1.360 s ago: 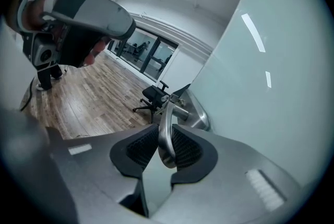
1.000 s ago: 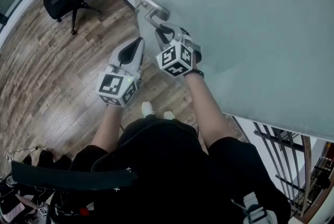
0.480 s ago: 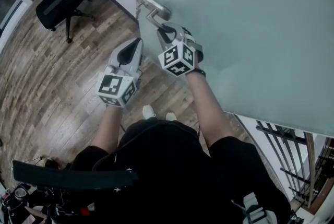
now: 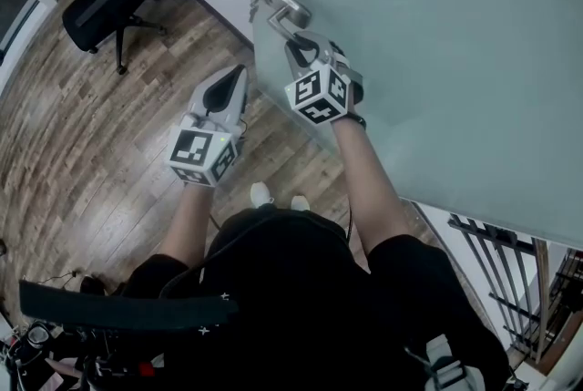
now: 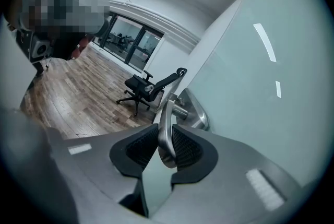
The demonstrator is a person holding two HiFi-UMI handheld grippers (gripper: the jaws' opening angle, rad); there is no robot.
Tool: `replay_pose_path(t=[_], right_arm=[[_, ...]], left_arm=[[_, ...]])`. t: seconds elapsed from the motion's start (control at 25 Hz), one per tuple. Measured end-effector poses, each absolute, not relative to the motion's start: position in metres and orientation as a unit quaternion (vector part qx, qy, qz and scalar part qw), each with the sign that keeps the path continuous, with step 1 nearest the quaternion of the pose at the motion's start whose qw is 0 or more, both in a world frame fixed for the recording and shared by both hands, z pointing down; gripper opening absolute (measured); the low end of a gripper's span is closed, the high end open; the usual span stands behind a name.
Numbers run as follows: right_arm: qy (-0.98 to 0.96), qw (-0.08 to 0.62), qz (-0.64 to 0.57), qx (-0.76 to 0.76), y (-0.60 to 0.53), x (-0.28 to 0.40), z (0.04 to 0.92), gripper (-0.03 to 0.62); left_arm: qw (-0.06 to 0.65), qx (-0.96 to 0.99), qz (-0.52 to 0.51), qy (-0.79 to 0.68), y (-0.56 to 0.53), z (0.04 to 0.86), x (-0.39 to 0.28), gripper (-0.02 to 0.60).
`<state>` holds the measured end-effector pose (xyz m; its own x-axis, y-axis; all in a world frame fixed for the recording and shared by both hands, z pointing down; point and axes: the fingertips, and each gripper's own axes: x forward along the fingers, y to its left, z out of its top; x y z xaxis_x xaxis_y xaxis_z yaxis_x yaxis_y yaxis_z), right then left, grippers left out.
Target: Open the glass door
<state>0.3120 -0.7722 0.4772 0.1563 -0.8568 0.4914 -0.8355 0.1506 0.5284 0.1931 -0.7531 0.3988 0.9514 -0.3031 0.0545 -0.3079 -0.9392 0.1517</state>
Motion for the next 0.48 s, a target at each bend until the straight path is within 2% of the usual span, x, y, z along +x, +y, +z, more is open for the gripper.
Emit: replay_pose_path(t=[0.48], right_arm=[[-0.639, 0.392, -0.009, 0.662, -0.7751, 0.3198, 0.4745, 0.087]], left_arm=[[0.082, 0.985, 0.015, -0.153, -0.7602, 0.3990, 0.1893, 0.000]])
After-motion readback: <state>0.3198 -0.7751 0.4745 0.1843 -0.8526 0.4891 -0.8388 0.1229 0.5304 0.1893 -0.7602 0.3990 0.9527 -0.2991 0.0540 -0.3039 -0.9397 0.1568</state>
